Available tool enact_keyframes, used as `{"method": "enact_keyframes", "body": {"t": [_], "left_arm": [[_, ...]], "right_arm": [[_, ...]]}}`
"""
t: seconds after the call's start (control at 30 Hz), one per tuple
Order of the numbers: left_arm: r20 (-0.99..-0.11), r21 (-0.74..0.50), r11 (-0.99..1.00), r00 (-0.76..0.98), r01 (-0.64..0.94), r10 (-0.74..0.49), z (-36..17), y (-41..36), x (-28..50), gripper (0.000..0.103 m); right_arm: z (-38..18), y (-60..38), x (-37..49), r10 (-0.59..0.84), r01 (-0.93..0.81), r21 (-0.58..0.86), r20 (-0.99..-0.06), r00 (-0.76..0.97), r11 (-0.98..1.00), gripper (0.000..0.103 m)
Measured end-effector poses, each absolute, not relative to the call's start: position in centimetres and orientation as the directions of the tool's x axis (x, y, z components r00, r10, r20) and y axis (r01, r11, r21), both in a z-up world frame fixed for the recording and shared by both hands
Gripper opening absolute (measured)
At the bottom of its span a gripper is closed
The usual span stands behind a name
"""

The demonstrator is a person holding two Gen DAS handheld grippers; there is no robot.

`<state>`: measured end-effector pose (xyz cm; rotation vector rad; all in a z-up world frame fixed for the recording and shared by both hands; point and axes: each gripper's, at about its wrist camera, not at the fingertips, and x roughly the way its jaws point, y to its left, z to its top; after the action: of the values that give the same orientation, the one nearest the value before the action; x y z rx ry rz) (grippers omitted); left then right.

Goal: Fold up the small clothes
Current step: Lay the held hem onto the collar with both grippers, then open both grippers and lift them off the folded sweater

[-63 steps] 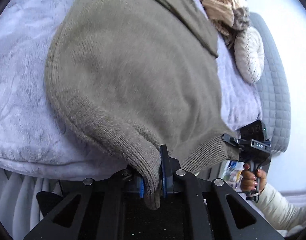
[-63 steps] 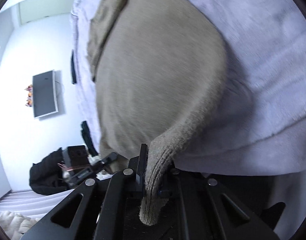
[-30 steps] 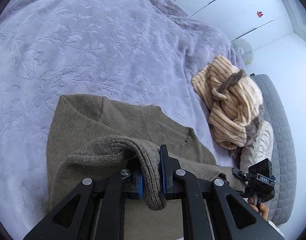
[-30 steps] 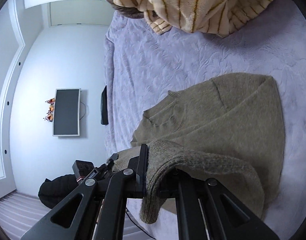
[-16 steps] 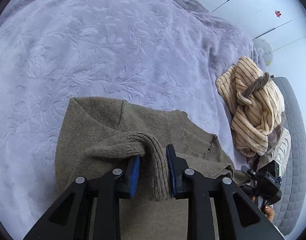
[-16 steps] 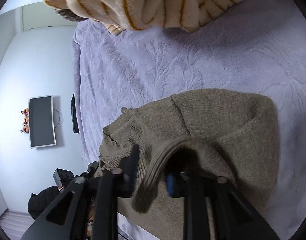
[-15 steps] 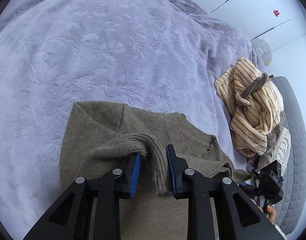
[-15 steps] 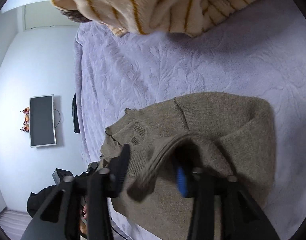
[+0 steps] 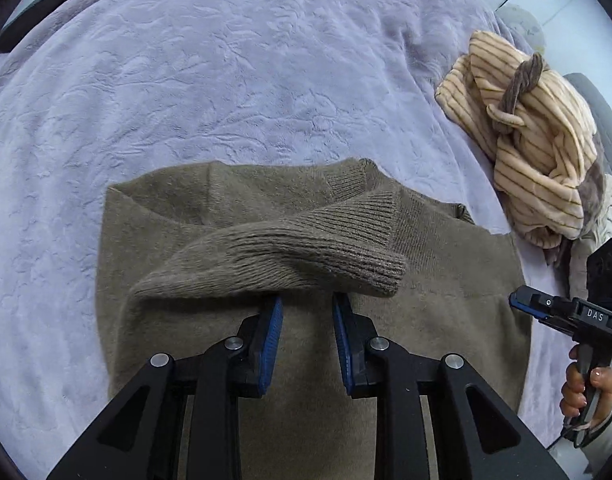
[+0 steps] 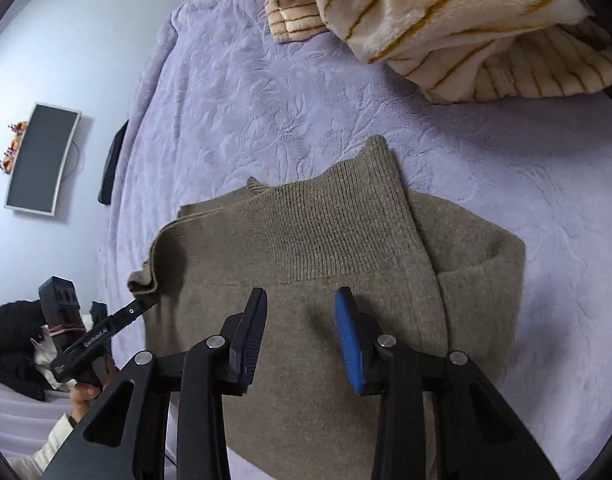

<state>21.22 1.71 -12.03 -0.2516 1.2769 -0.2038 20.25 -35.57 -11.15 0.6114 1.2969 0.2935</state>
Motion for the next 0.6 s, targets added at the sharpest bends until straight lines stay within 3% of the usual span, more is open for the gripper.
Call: {"method": "enact_keyframes", "body": {"t": [0.37,0.6], "left_arm": [[-0.904,-0.243,0.965,0.382,-0.095,-0.190,-10.0,5.3,25.6,0.027],[-0.940,-0.129,0.992,0.321,-0.013,-0.118,-9.2,5.4,21.0,0.027]], "right_arm": [[-12.8,-37.4,21.6,0.462,0.220,0.526,-0.841,0.283,0.822,0.039],[-10.9,-37.9,19.1,0.441,0.233,0.512,-0.848,0.294,0.827,0.060]]}}
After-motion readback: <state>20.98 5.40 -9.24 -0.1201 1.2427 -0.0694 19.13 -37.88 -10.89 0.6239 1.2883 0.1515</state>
